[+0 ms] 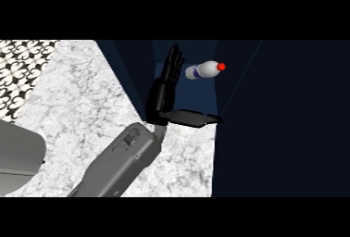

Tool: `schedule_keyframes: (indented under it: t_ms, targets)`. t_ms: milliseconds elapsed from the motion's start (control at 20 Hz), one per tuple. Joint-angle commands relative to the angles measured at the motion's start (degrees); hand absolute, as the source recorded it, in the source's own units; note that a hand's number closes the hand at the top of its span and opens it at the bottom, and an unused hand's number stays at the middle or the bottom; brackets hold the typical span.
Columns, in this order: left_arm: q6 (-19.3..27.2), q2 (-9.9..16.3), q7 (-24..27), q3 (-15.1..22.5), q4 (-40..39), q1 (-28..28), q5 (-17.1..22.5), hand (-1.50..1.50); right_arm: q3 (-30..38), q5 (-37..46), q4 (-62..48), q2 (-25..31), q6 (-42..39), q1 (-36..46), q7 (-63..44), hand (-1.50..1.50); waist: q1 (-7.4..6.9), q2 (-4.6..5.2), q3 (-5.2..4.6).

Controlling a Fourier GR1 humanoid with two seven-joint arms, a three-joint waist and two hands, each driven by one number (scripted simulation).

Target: Pick up the bottled water, place it into the cabinet and close the cabinet

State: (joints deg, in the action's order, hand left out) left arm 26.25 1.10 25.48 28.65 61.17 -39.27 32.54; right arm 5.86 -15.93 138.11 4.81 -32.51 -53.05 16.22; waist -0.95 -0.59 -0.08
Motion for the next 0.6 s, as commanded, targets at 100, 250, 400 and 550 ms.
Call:
schedule_keyframes:
  t_ms: [100, 250, 400, 550]
  targets:
    - [-1.75, 5.43, -2.73, 3.36, 14.77, 12.26, -0.08, -1.5, -0.95, -0.04, 11.68, 0.37, 3.66, -0.25, -7.11, -1.5, -0.25, 0.29, -0.04]
    - [-0.14, 8.54, -5.48, 4.46, 23.75, 17.39, -0.88, -1.5, -0.6, -0.94, 6.75, 2.92, 0.1, 1.11, -5.37, -1.5, 0.14, 0.18, 0.05]
    - [1.07, 7.19, -2.07, 7.24, 25.37, 22.85, -2.31, -1.5, -5.93, 1.52, 9.13, 6.35, -3.67, -0.32, -8.14, 1.5, 0.16, 0.23, -0.01]
    - [1.87, 10.46, -3.54, 7.43, 30.47, 26.0, -2.94, -1.5, -10.84, 4.49, 12.89, 6.94, -4.78, -1.0, -9.67, 1.5, 0.23, 0.09, -0.06]
